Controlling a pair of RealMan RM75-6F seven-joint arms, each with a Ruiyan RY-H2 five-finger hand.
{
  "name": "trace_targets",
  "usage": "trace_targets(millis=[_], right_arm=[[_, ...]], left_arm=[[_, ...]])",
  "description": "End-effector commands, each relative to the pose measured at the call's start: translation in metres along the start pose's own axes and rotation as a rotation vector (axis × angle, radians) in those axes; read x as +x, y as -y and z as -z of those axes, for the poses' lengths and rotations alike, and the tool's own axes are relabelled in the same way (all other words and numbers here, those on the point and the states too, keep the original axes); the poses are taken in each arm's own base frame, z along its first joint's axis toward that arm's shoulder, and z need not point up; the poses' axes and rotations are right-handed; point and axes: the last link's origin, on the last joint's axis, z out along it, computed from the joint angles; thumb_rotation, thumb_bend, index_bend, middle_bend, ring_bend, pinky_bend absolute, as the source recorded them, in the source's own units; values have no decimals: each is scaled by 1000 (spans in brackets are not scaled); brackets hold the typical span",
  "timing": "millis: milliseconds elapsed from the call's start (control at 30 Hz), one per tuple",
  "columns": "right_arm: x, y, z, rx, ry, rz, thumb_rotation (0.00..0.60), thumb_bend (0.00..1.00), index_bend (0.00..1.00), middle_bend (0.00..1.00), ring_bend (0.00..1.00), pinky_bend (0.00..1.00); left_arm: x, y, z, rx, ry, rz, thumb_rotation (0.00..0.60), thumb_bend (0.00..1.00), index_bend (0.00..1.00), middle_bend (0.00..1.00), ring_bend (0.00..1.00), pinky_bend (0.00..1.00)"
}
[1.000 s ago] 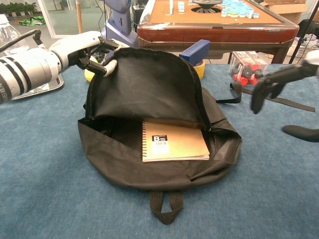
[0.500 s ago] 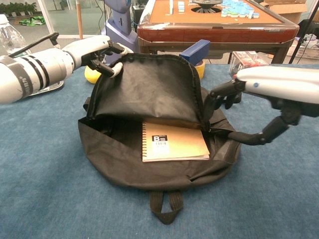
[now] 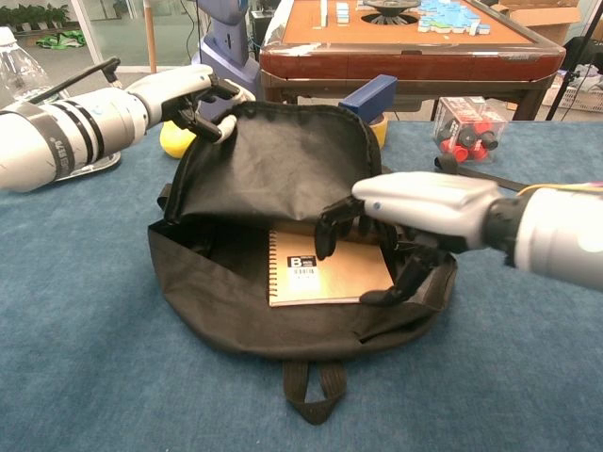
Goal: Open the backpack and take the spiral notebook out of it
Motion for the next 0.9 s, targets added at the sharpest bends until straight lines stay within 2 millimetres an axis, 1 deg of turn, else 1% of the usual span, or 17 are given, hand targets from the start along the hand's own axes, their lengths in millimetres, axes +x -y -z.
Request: trace_targets(millis=[33,367,667,767,900], right_arm=[[-5,2,-16,-7,3,25,600,201,355,313,240,304],[-13,4,-43,-31,-15,73,600,197,355,313,240,305],[-24,0,-51,-60,-14,122,600,196,355,313,240,305],[-28,-1,-54,-66,-14,136,600,177,354,313,238,305],[-33,-3,-56,-74,-18,169,600,170,354,291,210,305]], left_arm=[[2,0,0,4,-5,6,600,589,413,126,60,7],[6,2,2,8,-15,7,600,589,412,126,60,7],[7,4,2,16,-17,11,600,589,410,126,60,7],[7,5,2,17,-16,14,600,589,410,126,60,7],[7,6,3,19,-16,15,600,589,408,126,60,7]])
